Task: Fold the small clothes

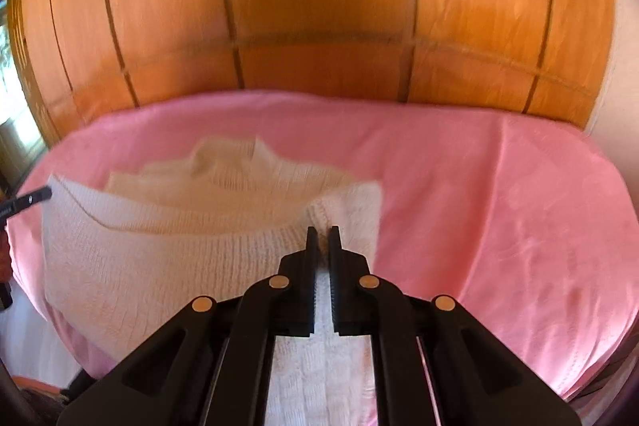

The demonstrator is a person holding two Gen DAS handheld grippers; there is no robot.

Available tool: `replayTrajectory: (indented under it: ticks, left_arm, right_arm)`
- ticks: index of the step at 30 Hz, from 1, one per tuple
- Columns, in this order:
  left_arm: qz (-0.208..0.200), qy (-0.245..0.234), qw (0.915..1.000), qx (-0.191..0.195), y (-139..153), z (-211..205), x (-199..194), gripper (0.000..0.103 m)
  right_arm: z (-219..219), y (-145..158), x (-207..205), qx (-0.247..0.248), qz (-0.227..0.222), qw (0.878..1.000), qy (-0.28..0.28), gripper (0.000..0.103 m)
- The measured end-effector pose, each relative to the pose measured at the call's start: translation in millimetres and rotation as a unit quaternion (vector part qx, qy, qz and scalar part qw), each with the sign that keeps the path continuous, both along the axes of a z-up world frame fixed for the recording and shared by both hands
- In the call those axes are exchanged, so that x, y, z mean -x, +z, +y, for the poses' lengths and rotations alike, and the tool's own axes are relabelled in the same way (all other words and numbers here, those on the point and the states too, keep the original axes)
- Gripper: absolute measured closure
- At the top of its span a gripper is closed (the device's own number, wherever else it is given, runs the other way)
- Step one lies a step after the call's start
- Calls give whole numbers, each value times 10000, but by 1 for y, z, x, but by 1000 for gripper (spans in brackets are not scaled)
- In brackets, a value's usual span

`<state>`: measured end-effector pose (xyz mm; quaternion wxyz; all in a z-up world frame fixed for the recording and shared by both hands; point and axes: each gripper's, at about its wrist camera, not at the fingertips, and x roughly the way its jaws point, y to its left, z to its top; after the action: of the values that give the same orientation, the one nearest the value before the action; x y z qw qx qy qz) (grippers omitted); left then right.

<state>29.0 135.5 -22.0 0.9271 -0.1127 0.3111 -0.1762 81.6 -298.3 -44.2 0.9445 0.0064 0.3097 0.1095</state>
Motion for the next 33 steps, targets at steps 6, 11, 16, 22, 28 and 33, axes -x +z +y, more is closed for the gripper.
replayTrajectory:
  ticks: [6,11,16,22,28,33]
  left_arm:
    - [-348,168,9982,465,39,16,-4,99]
    - [-205,434,9988,26,42,-3,-60,99]
    - [114,672,9973,-257,25,-14,-123,99]
    - [699,991,9920,-340,-13,-9,-179,99]
    - [967,1248,9852,-660,-35,-17,-222,100]
    - [1410,1455,9736,-1047,-66,-17,-241,103]
  right_arm:
    - [-19,40,-4,-235,-514,9981,-264,99]
    - [-14,37,-56,13,-484,9978,-455,99]
    - [-10,19,-114,116,-232,9973,-692,99]
    - [-2,-22,-175,407,205,9947,-919,99]
    - [-3,-58,-218,525,553,9892,-1253,99]
    - [6,-95,-232,854,1071,9845,-1094,99]
